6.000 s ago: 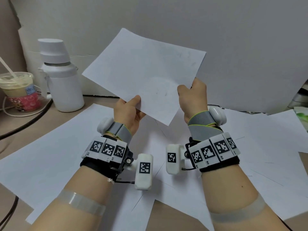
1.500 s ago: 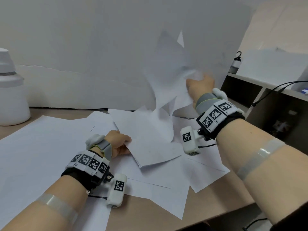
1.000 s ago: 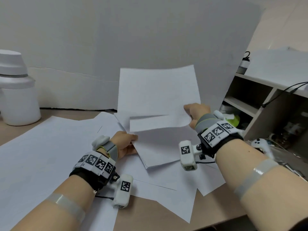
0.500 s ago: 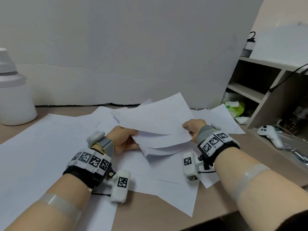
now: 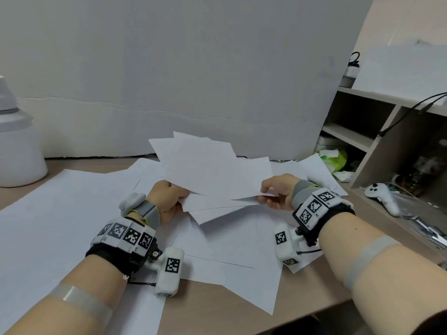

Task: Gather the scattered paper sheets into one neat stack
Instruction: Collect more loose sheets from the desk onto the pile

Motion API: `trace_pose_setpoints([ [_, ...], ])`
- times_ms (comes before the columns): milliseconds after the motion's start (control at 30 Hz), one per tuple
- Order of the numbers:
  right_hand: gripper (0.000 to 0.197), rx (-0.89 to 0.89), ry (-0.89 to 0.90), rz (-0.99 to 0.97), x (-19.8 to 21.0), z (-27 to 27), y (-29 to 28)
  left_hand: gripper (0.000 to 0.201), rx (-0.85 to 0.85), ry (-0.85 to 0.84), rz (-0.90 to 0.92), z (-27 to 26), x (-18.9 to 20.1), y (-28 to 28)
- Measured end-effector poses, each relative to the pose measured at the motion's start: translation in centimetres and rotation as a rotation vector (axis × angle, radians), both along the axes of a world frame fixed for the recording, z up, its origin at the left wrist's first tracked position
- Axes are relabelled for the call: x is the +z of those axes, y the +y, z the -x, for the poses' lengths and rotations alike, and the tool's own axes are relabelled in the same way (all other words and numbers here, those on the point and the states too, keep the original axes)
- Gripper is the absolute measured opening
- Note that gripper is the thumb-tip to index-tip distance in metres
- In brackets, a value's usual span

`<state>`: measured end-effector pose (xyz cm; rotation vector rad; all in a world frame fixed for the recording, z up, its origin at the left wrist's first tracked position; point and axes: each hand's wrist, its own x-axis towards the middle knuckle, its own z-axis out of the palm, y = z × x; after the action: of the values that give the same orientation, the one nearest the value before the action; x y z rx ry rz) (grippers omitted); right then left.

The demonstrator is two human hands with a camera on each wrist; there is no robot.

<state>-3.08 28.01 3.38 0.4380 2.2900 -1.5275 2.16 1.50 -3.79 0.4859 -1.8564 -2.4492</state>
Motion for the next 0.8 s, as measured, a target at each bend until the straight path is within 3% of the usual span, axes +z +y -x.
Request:
trace_pose_setpoints([
  [167, 0.023, 0.025, -0.03, 0.353, -0.3, -0.6, -1.7, 0.029, -0.031, 0.014, -0.036, -0.3, 0.3, 0.5],
  [333, 0.023, 0.136, -0.119, 0.301, -1.1, -1.2, -4.5, 0.023, -0.101, -0.004, -0.063, -0.4, 0.2, 0.6],
  [533, 0.033, 0.246, -0.187, 0.254, -2.4, -1.3, -6.7, 0.035, -0.141, -0.047, -0.066, -0.5, 0.5, 0.6],
  [667, 0.034, 0.307, -0.169, 0.236, -2.6, -1.7, -7.3, 0.024, -0.063, -0.096, -0.054, -0.5, 0.4, 0.4],
  [800, 0.036, 0.289, -0.109, 0.133, -2.1, -1.8, -6.2, 0.028, 0.044, -0.146, 0.023, -0.2, -0.1, -0.1],
])
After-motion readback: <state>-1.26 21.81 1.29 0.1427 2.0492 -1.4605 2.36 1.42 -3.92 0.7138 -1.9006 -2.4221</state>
